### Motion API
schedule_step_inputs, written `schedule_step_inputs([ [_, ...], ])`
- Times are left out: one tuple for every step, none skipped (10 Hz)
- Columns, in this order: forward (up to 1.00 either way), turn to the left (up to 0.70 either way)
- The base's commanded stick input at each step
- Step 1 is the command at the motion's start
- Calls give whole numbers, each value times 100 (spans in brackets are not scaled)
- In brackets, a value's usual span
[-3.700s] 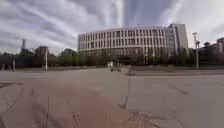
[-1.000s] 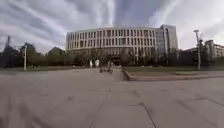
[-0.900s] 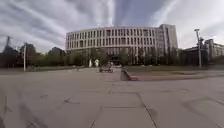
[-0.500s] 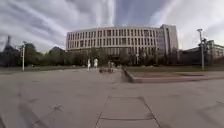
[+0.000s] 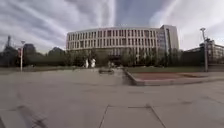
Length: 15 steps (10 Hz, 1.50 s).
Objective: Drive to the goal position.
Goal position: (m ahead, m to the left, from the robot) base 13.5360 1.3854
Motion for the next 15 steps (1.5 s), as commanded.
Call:
schedule_step_inputs([
  [85,0],
  [85,0],
  [85,0],
  [85,0],
  [85,0],
  [85,0],
  [85,0],
  [85,0],
  [85,0],
  [85,0],
  [85,0],
  [85,0],
  [85,0],
  [85,0],
  [85,0],
])
